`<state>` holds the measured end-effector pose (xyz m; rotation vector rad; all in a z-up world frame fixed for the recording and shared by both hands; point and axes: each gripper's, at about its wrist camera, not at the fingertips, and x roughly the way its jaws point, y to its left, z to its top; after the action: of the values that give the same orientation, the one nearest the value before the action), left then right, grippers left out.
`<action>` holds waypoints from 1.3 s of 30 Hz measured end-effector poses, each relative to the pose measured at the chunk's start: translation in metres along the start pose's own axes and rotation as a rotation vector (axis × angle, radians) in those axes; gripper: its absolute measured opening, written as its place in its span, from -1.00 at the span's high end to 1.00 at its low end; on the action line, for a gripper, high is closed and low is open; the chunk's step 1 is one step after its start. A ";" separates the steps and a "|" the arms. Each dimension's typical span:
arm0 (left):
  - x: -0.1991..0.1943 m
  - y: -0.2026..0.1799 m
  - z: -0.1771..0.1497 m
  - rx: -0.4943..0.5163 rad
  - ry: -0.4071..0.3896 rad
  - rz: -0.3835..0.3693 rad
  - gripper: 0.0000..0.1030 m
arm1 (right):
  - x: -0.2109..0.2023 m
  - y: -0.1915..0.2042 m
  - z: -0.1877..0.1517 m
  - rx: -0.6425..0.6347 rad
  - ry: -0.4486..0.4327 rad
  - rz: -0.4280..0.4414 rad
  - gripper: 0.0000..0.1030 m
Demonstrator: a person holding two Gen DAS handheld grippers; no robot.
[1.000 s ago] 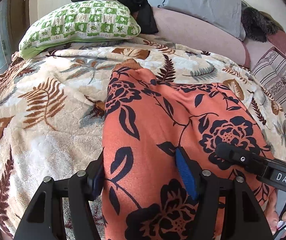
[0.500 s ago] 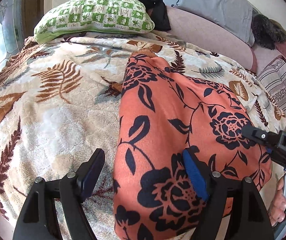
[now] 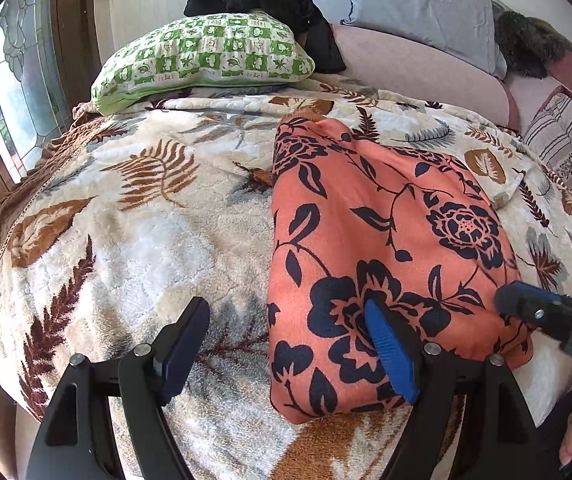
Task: Fold small clothes
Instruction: 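Release the coral dress bundle and lift both grippers away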
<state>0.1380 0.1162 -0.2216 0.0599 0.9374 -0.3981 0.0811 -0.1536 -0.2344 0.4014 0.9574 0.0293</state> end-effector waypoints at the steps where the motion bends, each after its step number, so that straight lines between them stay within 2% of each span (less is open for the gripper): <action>1: 0.000 0.000 0.000 0.000 -0.001 0.004 -0.56 | 0.007 -0.002 -0.003 0.001 0.022 -0.018 0.21; 7: -0.003 -0.001 -0.003 0.003 -0.012 0.016 -0.56 | 0.003 -0.003 -0.005 0.006 0.001 -0.018 0.21; 10: -0.005 -0.002 -0.004 0.006 -0.020 0.021 -0.56 | -0.006 -0.003 -0.005 0.017 -0.009 -0.007 0.15; 13: -0.007 -0.003 -0.005 0.006 -0.022 0.026 -0.56 | -0.015 -0.001 -0.006 0.012 -0.029 -0.003 0.00; 20: -0.014 -0.002 -0.009 -0.013 -0.015 0.035 -0.57 | -0.043 0.004 -0.014 -0.020 -0.107 -0.046 -0.10; 24: -0.022 -0.007 -0.010 0.002 -0.014 0.069 -0.57 | -0.061 -0.001 -0.017 -0.019 -0.148 -0.084 -0.15; 32: -0.056 -0.017 -0.009 0.049 -0.032 0.113 -0.57 | -0.096 -0.002 -0.024 -0.026 -0.209 -0.102 -0.18; 39: -0.102 -0.019 0.005 0.046 -0.105 0.183 -0.58 | -0.135 0.012 -0.014 -0.032 -0.269 -0.106 -0.22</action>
<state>0.0816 0.1290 -0.1354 0.1643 0.8115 -0.2512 -0.0066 -0.1651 -0.1306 0.3156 0.7104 -0.1032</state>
